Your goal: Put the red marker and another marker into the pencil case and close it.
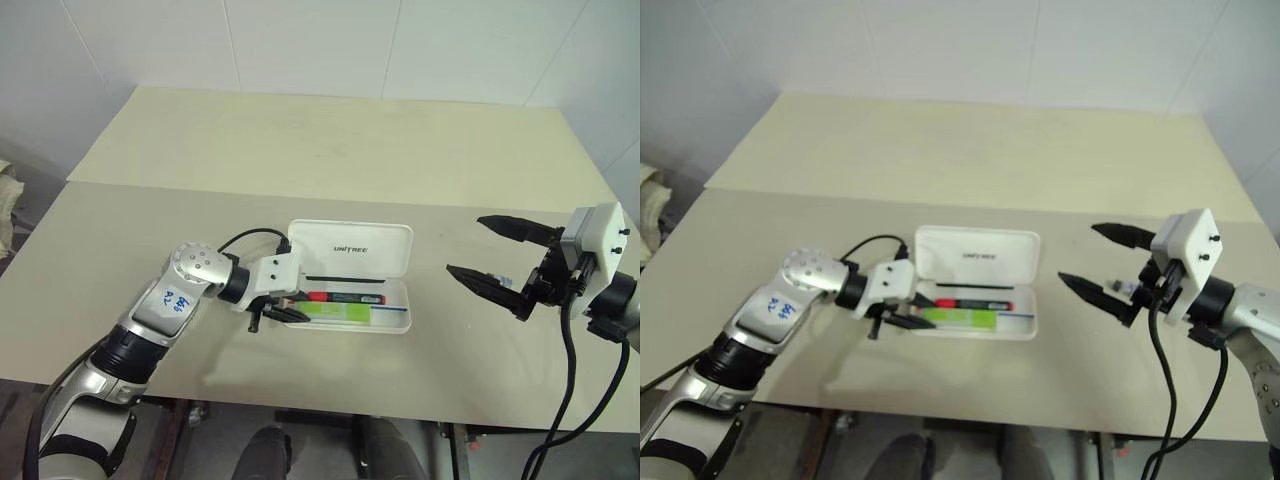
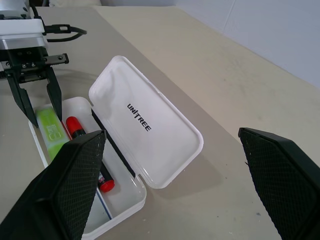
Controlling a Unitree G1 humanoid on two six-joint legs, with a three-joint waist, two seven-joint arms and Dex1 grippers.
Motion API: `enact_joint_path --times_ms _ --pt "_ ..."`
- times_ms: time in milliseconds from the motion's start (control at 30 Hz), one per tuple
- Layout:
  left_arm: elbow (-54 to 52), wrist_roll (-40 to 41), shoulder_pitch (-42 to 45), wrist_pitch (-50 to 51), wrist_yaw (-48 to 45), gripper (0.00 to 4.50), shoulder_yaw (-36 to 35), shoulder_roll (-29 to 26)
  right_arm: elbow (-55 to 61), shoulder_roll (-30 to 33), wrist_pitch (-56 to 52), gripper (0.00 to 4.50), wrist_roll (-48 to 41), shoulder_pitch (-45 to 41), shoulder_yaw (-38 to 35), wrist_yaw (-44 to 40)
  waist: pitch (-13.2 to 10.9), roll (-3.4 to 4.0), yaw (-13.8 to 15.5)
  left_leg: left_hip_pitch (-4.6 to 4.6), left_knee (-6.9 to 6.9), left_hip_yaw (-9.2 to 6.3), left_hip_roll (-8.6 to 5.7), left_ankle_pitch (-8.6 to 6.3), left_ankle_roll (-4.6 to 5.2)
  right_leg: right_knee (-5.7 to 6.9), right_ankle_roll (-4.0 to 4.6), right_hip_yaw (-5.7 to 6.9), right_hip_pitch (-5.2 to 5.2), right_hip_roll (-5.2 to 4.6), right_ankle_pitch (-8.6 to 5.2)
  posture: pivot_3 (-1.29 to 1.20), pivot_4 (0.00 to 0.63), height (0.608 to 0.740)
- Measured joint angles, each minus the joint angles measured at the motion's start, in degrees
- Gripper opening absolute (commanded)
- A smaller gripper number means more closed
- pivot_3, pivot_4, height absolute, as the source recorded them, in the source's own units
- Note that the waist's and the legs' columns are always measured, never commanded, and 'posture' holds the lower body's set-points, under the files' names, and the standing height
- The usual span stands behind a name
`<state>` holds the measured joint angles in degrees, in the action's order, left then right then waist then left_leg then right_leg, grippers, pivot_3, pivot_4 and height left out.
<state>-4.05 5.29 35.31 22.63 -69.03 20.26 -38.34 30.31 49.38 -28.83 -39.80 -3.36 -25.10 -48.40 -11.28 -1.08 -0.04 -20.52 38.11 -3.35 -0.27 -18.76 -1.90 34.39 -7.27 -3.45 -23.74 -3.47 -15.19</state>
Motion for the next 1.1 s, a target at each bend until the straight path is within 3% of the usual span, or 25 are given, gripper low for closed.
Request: enact_joint_path --times_ms 133,433,500,1100 --pt "0.04 -0.07 0.09 0.29 0.00 1.01 0.08 0.00 0.06 0.00 0.00 4.50 -0.29 0.00 0.00 0.19 0.00 0.00 0.00 0.03 0.00 0.00 0.00 0.01 0.00 0.05 0.00 -0.01 0.00 0.00 0.00 0.00 0.150 0.740" --pt "0.12 -0.73 0.42 0.62 0.65 4.06 0.04 0.06 0.65 -0.06 0.01 4.50 -0.51 0.02 0.00 0.43 0.00 0.00 -0.02 0.06 -0.01 0.01 0.00 0.01 0.01 0.06 0.00 -0.02 0.02 0.00 -0.02 0.00 0.150 0.740" --pt "0.18 -0.77 0.41 0.63 0.59 4.49 0.39 0.19 0.65 -0.09 0.01 4.50 -0.51 0.00 0.00 0.45 0.00 0.00 -0.04 0.06 -0.01 0.01 0.00 0.01 0.01 0.06 0.00 -0.03 0.01 0.00 -0.02 0.00 0.150 0.740" --pt "-2.36 3.96 -1.45 0.66 -0.59 4.49 -2.92 0.29 -1.64 -0.78 1.06 4.50 0.10 -2.87 2.51 0.23 0.00 0.00 -0.08 0.07 0.00 0.01 0.00 0.02 0.00 0.09 0.00 -0.03 0.01 -0.01 -0.02 0.00 0.150 0.740"
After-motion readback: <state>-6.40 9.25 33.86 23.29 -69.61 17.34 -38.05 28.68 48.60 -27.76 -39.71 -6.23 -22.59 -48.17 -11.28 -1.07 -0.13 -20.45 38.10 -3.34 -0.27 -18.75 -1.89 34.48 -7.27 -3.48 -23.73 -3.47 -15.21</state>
